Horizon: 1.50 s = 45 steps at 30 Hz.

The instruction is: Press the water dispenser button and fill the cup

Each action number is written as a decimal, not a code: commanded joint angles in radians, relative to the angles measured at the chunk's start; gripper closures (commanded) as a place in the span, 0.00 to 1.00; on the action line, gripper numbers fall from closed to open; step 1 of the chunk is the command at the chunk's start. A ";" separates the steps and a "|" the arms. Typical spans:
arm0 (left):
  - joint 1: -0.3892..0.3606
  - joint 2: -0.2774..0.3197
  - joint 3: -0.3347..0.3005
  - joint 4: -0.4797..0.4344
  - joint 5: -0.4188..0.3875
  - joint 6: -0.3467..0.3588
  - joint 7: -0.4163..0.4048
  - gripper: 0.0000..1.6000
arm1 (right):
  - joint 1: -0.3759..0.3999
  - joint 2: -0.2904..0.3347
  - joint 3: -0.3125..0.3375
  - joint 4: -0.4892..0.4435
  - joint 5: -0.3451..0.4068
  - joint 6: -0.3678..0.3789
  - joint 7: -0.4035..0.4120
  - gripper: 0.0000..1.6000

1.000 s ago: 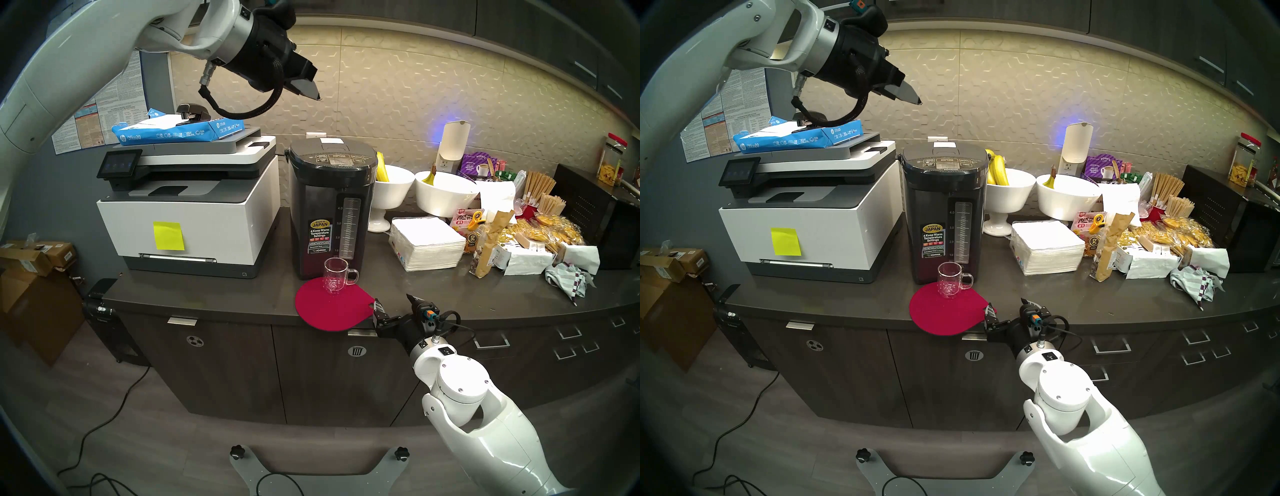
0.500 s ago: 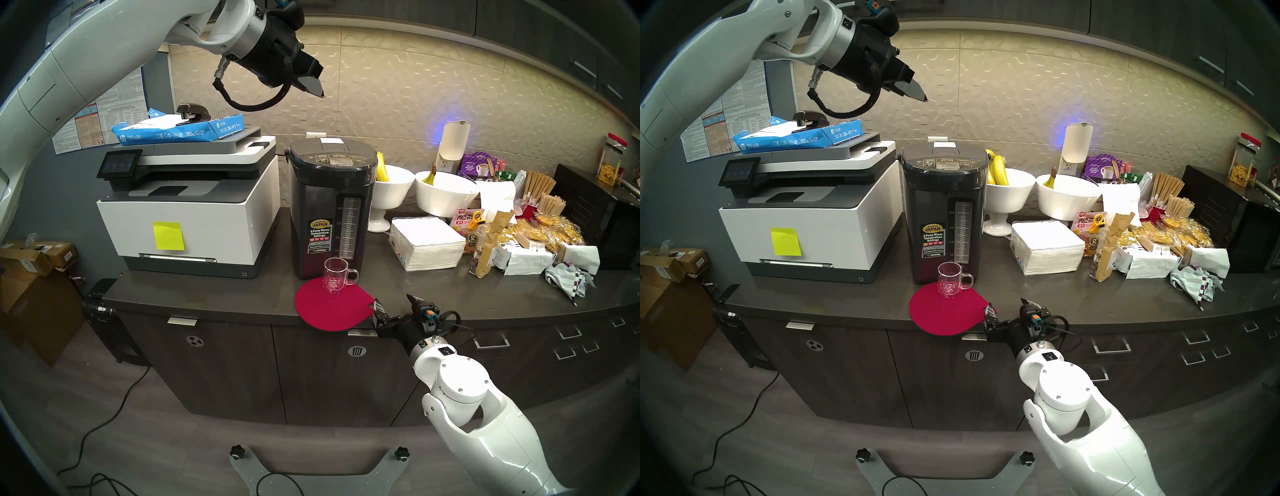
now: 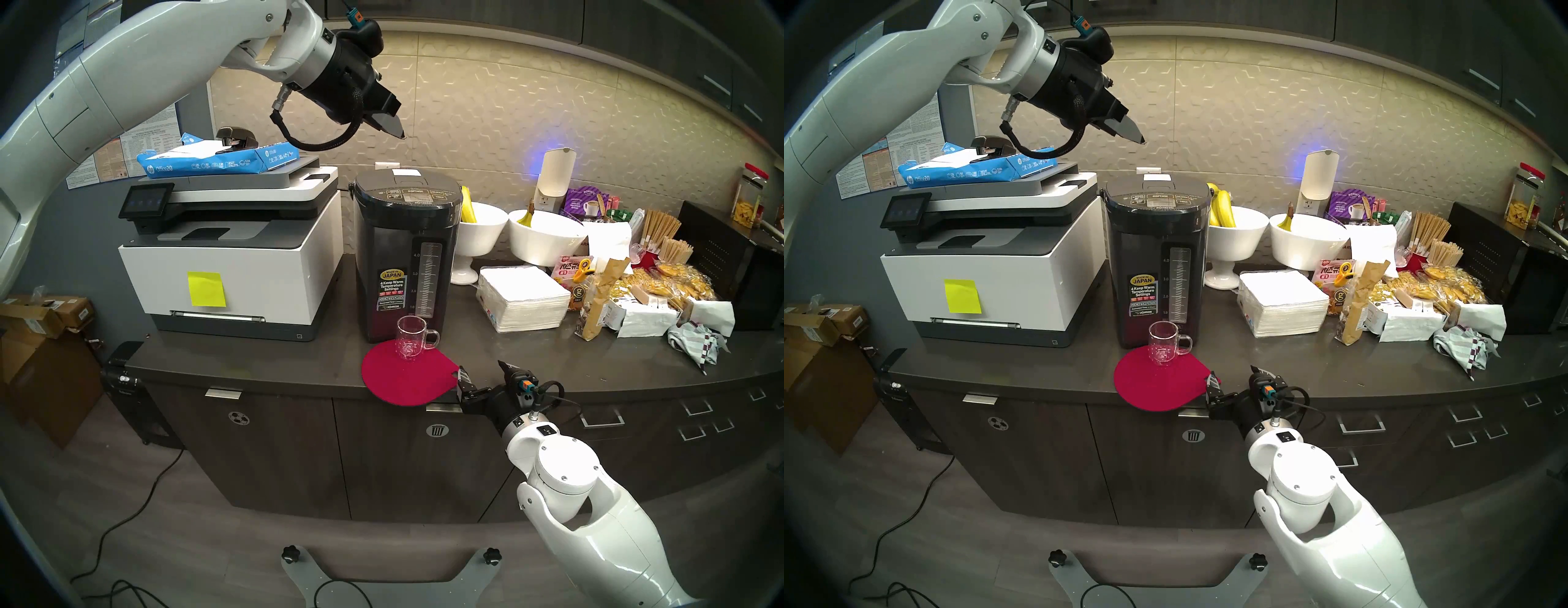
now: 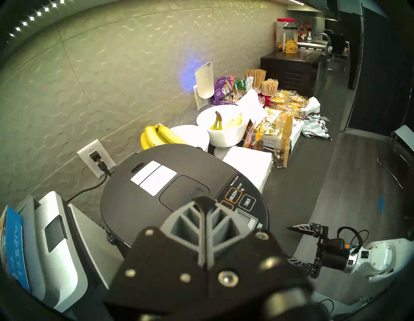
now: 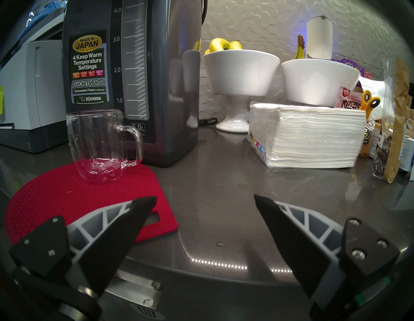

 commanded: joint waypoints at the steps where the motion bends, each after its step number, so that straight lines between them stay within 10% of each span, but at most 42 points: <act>1: 0.017 -0.040 0.000 0.045 0.012 -0.044 -0.022 1.00 | 0.005 -0.001 0.000 -0.024 0.000 -0.001 0.001 0.00; 45: 0.064 -0.104 0.037 0.081 0.064 -0.076 -0.057 1.00 | 0.003 -0.005 0.003 -0.025 -0.003 0.001 0.005 0.00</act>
